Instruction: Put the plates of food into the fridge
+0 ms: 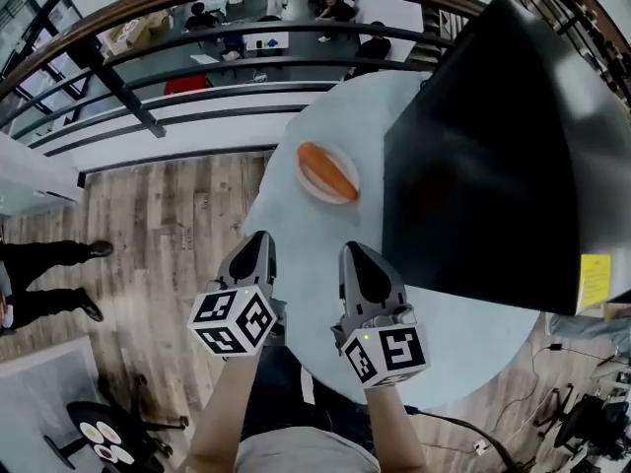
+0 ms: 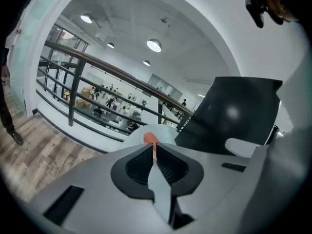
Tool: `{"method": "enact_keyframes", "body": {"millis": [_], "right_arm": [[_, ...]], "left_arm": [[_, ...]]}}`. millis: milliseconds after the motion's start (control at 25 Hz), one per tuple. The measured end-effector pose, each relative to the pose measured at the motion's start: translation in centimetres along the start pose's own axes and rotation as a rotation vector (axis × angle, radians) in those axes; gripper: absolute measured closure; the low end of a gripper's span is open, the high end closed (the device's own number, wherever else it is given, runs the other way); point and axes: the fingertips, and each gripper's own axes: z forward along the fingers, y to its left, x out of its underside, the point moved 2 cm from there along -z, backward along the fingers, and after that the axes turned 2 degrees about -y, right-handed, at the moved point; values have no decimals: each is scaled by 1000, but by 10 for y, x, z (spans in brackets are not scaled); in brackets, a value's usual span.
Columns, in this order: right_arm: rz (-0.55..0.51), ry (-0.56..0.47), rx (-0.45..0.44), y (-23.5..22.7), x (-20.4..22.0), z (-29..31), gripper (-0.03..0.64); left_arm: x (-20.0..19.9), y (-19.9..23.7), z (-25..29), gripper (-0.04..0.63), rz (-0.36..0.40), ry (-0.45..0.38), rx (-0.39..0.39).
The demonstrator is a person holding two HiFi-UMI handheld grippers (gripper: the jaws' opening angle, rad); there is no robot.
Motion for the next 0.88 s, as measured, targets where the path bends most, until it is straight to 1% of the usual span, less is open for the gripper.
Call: {"method": "enact_keyframes", "body": {"millis": [80, 120, 240, 360, 400, 480, 560, 720, 800, 880], "right_arm": [[4, 16, 40, -7, 4, 9, 603], [9, 24, 55, -10, 6, 12, 603], [31, 40, 90, -17, 9, 21, 603], [33, 57, 116, -20, 12, 26, 603], [32, 63, 120, -21, 13, 27, 602], [29, 73, 125, -21, 16, 32, 603], [28, 82, 129, -21, 18, 37, 603], [35, 92, 140, -24, 18, 39, 603], [38, 97, 147, -25, 18, 38, 602], [36, 101, 147, -26, 18, 39, 603]], "left_arm": [[3, -1, 20, 586, -18, 49, 26], [5, -2, 29, 586, -39, 70, 39], [14, -4, 52, 586, -151, 144, 63], [28, -5, 72, 584, -248, 207, 61], [32, -4, 78, 584, -280, 219, 60], [36, -3, 90, 576, -373, 229, 75], [35, -3, 103, 544, -473, 229, 93], [43, -2, 125, 515, -611, 261, 91], [47, -4, 132, 501, -651, 280, 88], [50, -4, 140, 497, -655, 297, 80]]}}
